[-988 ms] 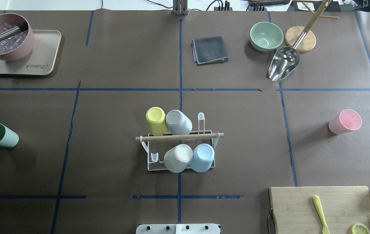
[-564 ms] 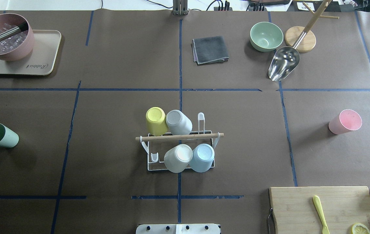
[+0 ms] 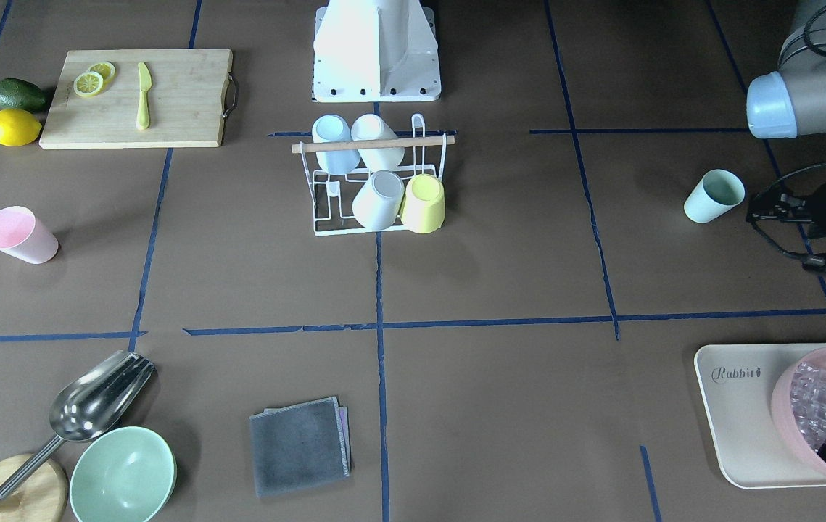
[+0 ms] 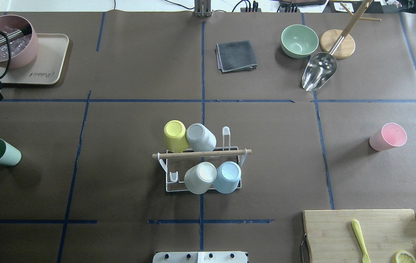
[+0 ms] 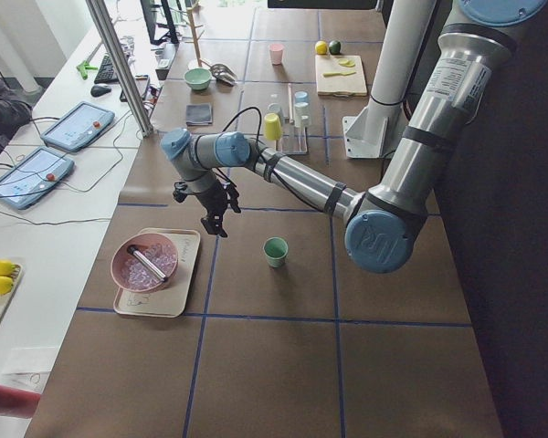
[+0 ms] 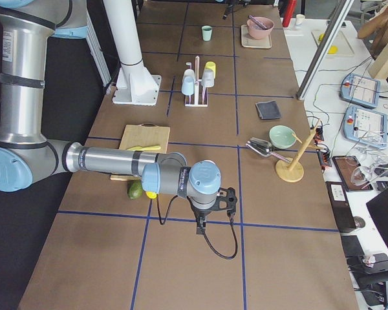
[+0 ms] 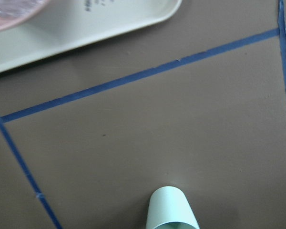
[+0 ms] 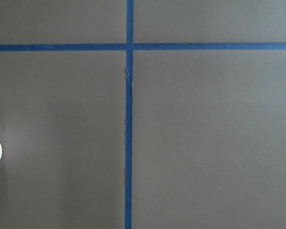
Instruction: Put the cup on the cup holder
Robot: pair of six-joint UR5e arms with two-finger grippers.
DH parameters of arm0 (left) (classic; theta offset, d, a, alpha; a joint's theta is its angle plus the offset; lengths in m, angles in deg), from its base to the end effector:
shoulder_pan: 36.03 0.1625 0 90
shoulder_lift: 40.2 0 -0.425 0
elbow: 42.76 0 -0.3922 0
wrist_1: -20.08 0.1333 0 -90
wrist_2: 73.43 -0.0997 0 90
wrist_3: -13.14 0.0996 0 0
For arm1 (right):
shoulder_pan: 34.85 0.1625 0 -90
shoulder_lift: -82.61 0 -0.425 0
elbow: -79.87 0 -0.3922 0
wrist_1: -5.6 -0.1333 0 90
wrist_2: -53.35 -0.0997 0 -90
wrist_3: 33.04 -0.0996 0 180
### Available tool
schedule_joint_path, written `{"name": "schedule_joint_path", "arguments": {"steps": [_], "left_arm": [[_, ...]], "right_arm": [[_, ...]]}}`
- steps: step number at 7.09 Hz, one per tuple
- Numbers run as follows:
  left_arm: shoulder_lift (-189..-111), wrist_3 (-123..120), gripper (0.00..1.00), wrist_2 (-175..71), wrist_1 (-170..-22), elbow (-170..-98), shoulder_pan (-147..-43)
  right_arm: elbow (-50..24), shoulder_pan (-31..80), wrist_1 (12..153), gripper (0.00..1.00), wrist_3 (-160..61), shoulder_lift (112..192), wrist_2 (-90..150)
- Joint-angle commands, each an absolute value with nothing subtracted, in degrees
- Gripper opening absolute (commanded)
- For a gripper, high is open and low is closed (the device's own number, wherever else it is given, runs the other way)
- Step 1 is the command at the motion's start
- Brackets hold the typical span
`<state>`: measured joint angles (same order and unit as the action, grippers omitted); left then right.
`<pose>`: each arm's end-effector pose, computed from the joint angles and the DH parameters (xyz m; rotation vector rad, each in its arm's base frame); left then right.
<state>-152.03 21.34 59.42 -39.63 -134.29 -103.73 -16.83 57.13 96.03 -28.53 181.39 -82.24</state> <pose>0.1701 -0.5876 0.4860 -0.2080 0.7340 0.4613 0.0767 -0.4212 0.6708 0.0036 -0.7966 -0.0244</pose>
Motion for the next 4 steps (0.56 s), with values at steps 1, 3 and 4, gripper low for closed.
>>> {"name": "schedule_joint_path", "arguments": {"steps": [1,3,4], "left_arm": [[-154.7,21.5,1.0,59.9,-39.6,-127.6,-99.8],[-155.6,21.6,1.0,59.5,-37.7,-124.0,-97.0],[-155.7,21.9,1.0,59.5,-36.9,-122.5,-95.8]], "right_arm": [[-16.9,57.3,96.0,1.0,-26.1,181.6,-81.6],[-16.9,57.8,96.0,1.0,-26.1,181.7,-81.5],[-16.8,57.8,96.0,1.0,-26.1,181.8,-81.4]]}}
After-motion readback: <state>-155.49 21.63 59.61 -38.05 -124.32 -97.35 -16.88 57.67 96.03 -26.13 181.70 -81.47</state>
